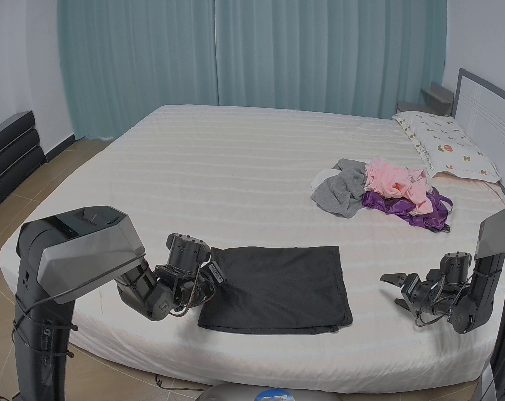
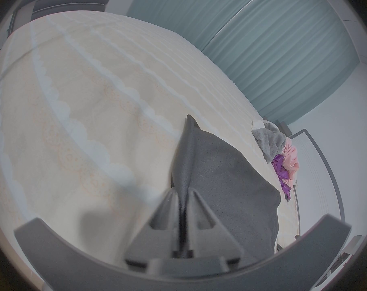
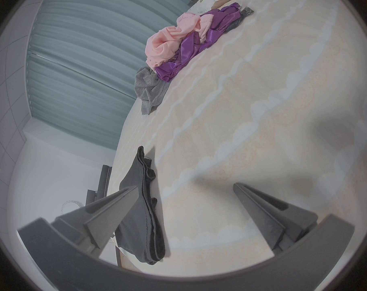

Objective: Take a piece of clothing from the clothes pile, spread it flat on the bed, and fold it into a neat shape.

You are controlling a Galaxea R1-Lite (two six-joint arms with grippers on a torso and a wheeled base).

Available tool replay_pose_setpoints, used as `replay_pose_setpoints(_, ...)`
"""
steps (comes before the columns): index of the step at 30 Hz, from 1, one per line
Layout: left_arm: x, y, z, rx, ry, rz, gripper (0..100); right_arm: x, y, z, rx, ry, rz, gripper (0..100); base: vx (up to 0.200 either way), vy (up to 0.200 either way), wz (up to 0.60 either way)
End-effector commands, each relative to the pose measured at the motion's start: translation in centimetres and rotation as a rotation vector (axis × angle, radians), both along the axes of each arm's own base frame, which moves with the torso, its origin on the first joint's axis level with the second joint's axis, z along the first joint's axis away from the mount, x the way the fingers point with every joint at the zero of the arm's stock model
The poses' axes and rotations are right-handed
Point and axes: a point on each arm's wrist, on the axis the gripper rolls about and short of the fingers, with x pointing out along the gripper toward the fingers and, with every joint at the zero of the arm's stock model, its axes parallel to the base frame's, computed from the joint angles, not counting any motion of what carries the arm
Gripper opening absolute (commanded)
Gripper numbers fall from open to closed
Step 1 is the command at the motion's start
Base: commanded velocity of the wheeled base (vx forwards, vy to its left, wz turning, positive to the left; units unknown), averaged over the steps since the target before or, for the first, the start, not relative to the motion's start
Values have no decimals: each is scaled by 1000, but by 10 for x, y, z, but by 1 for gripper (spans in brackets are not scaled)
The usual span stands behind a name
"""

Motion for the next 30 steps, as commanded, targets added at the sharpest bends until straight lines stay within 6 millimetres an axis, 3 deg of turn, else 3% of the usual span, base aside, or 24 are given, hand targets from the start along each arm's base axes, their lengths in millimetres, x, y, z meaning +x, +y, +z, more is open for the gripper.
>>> replay_pose_setpoints(1, 0, 0, -1, 0, 1, 1, 0, 0, 0, -1, 0, 5, 0, 100, 0, 0, 0)
replay_pose_setpoints(18, 1, 0, -1, -1, 0, 1, 0, -1, 2, -1, 0, 6, 7, 100, 0, 0, 0)
replay_pose_setpoints(30, 2, 7, 12, -25, -18, 17, 0, -1, 2, -1, 0, 6, 7, 100, 0, 200, 0)
